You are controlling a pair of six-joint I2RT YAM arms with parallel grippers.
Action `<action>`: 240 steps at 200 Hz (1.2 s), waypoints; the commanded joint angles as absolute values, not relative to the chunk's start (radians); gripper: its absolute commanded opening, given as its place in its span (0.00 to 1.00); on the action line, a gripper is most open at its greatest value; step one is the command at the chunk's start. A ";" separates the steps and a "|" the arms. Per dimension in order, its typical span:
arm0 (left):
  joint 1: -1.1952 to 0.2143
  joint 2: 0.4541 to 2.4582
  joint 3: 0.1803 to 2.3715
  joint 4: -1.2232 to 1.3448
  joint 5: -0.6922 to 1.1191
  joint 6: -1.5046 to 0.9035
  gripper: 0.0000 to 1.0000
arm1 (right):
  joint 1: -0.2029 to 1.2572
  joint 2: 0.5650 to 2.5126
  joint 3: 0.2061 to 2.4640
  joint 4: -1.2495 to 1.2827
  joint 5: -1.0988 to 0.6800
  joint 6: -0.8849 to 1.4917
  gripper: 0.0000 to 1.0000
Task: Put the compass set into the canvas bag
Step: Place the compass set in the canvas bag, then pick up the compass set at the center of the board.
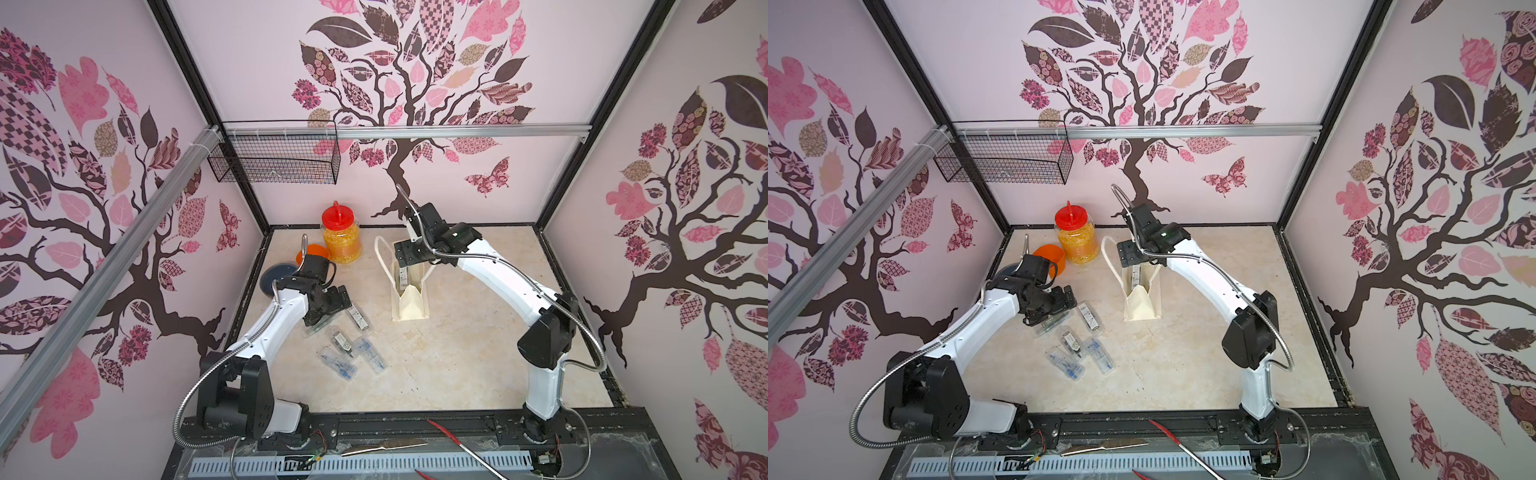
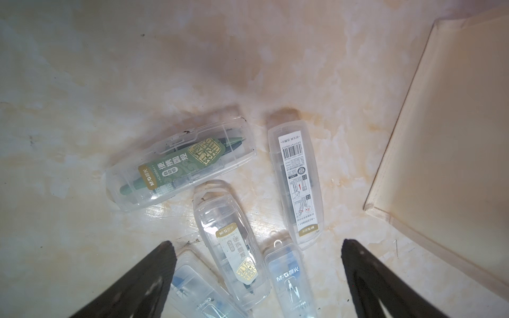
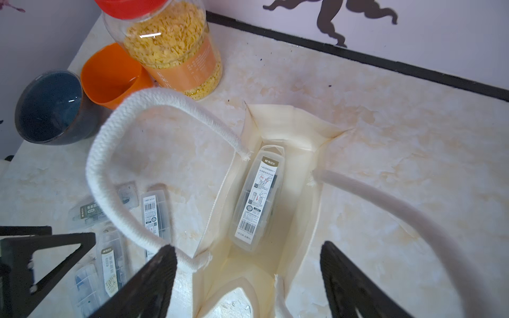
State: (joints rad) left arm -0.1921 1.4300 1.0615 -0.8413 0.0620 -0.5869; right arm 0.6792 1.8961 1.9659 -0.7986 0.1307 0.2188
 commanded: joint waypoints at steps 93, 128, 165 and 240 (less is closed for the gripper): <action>-0.272 1.651 1.187 -0.833 0.062 -0.911 0.94 | 0.507 1.455 1.439 -0.660 0.198 0.192 0.87; -0.332 1.728 1.259 -0.863 0.020 -0.930 0.92 | 0.503 1.437 1.369 -0.656 0.203 0.199 0.88; -0.338 1.795 1.289 -0.893 0.022 -0.947 0.85 | 0.500 1.428 1.341 -0.650 0.227 0.188 0.89; -0.367 1.848 1.269 -0.881 0.029 -0.985 0.79 | 0.488 1.419 1.324 -0.654 0.252 0.174 0.91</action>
